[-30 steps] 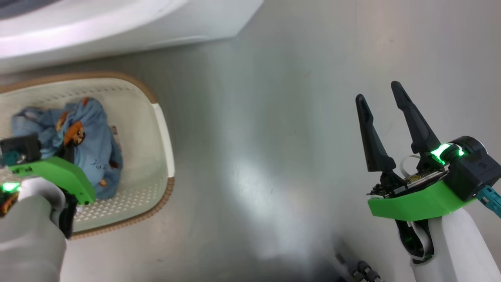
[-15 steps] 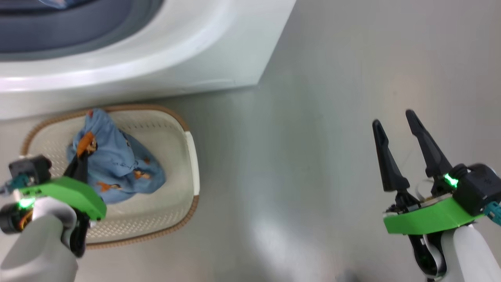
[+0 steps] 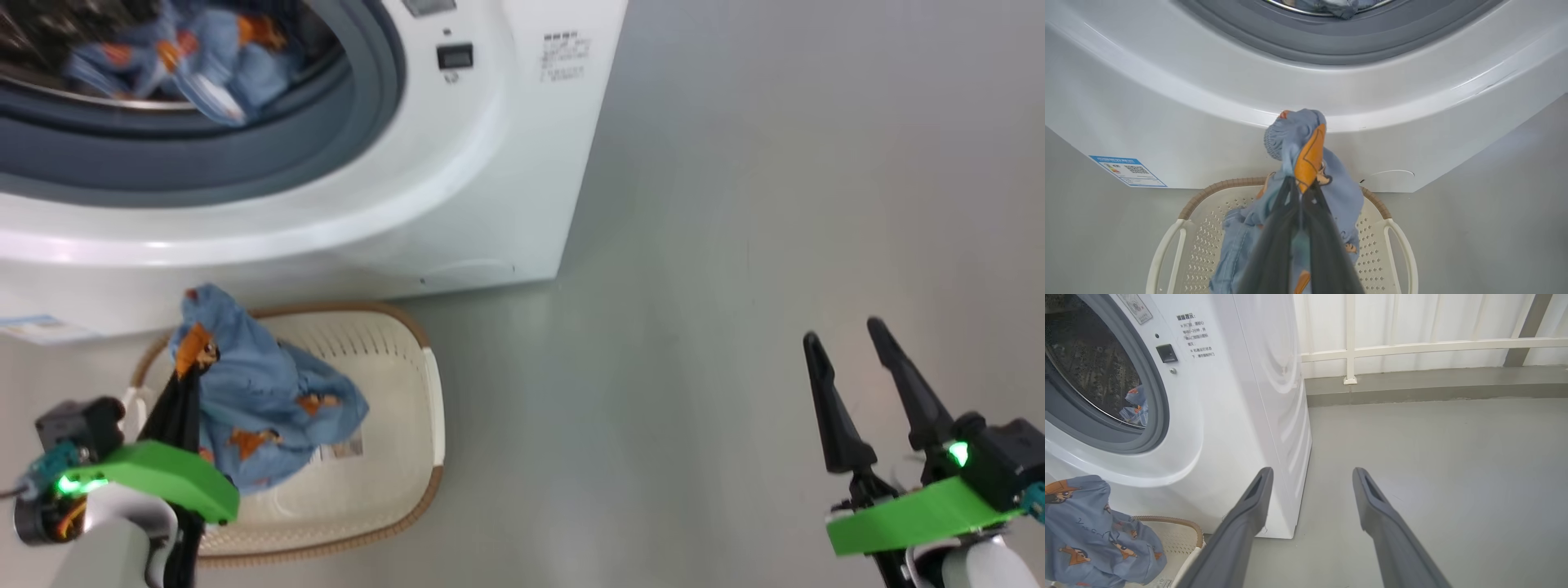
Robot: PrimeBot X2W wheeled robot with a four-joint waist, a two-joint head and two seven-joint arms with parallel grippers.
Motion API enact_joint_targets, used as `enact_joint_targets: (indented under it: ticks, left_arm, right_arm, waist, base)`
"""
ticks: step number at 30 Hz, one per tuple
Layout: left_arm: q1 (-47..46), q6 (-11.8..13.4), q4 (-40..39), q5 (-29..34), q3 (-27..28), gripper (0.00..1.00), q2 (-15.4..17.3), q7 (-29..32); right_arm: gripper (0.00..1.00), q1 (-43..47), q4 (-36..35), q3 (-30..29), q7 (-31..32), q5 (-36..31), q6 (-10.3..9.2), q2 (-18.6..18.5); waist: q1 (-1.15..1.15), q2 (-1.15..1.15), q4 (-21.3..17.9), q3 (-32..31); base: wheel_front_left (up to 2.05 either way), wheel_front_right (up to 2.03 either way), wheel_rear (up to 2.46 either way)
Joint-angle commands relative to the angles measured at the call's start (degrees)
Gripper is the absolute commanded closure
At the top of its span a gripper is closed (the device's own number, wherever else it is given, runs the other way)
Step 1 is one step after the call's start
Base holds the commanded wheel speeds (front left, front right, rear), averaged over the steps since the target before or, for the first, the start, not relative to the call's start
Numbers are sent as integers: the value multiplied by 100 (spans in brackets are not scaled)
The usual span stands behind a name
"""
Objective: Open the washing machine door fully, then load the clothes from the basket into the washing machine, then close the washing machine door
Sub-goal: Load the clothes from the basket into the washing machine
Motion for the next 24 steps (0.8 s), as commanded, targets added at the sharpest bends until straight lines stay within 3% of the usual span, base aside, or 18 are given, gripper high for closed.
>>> enact_joint_targets:
  ticks: [1,24]
  left_arm:
    - [179,-17,-256,117,293,100,190,-69]
    - [2541,-17,-3401,1198,1717,100,-297,-70]
  right_arm:
    - [0,178,-95,85,-27,72,8,-82]
    - [0,1158,-104,-330,-27,204,8,-235]
  waist:
    - [0,0,83,-411]
    - [0,0,195,-1391]
  base:
    - [0,0,0]
    - [0,0,0]
